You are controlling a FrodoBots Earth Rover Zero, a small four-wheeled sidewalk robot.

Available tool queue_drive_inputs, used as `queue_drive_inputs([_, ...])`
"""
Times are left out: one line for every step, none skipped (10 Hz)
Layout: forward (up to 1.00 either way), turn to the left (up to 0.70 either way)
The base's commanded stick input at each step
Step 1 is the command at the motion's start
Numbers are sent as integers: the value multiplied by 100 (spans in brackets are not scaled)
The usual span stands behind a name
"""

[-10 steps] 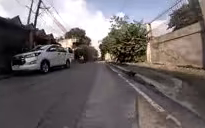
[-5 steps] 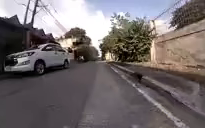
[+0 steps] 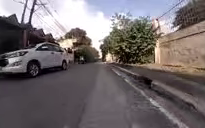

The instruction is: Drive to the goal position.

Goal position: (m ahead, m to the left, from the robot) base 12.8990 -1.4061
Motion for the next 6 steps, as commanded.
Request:
queue_drive_inputs([100, 0])
queue_drive_inputs([100, 0])
queue_drive_inputs([100, 0])
queue_drive_inputs([100, 0])
queue_drive_inputs([100, 0])
queue_drive_inputs([100, 0])
